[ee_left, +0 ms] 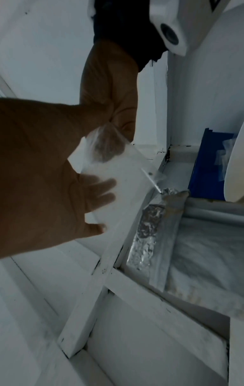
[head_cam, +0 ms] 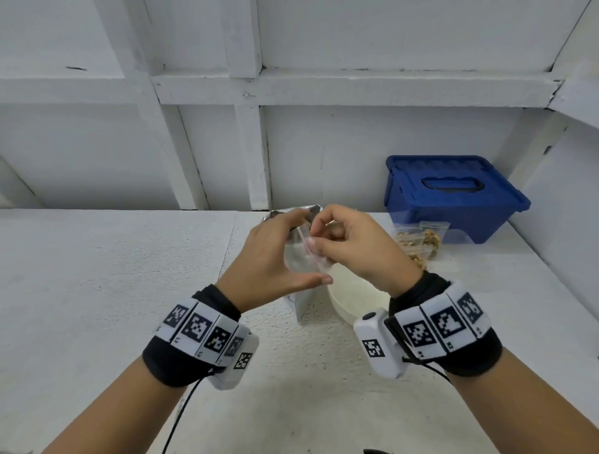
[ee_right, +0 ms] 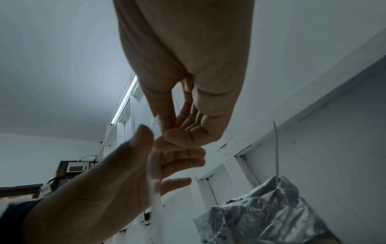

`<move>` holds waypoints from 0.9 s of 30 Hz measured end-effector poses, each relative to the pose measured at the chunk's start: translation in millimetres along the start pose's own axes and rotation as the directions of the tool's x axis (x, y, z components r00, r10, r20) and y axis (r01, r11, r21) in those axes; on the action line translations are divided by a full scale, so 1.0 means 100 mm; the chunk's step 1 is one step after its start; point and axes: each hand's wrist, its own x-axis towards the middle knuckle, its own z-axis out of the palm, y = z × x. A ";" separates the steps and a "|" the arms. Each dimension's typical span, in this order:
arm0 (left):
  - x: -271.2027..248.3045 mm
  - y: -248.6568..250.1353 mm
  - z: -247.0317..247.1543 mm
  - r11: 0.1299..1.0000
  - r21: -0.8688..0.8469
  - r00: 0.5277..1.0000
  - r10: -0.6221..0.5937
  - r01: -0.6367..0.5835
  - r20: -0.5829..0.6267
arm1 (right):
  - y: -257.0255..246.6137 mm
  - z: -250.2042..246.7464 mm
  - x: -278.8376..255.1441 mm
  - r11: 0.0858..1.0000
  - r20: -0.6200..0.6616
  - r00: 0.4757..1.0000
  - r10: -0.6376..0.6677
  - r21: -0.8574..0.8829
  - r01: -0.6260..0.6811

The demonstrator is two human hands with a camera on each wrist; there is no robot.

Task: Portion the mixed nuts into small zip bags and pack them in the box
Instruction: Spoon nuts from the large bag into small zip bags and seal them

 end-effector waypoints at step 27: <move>-0.09 -0.15 -0.20 0.985 -0.070 0.982 -0.166 0.160 -0.091 | 0.05 -0.12 0.13 0.966 -0.114 0.993 -0.030 -0.257 0.000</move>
